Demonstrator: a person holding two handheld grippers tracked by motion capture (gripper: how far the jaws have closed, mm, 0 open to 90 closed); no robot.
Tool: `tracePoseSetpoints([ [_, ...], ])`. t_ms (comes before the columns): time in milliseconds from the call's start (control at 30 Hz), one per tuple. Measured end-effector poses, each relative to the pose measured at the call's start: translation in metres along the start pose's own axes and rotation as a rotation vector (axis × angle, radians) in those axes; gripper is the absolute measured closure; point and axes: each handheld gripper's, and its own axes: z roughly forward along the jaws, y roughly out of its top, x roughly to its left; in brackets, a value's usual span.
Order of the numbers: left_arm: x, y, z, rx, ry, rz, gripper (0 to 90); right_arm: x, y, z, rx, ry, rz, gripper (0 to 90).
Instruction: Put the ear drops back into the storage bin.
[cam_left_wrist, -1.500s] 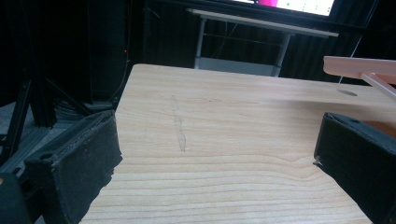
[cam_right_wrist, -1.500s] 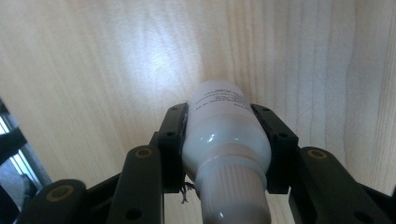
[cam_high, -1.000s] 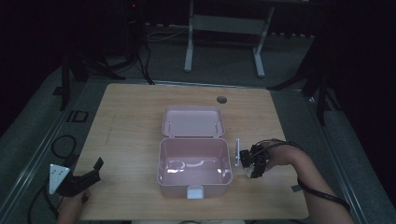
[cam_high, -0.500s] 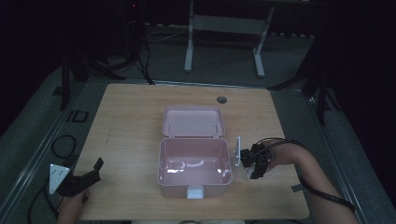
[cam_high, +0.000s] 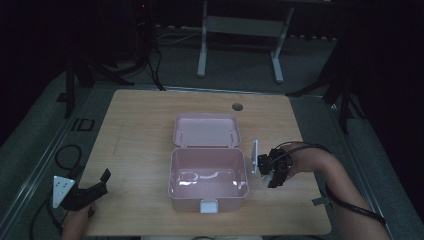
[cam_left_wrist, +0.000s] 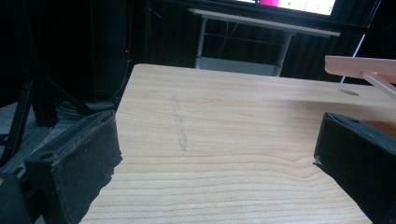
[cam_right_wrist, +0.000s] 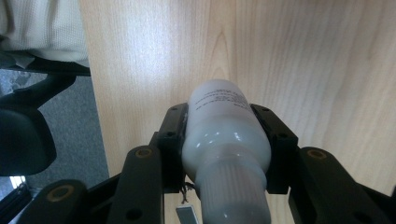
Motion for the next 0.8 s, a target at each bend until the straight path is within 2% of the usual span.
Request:
tracePoseSetpoints([
  [433,0.0,0.0,0.0,0.0,0.0,0.0,0.5,0.0,0.012,-0.041,-0.005,-0.043,0.009,59.5],
  [800,0.0,0.0,0.0,0.0,-0.002,-0.002,0.5,0.0,0.039,-0.066,0.008,-0.059,-0.009,59.4],
])
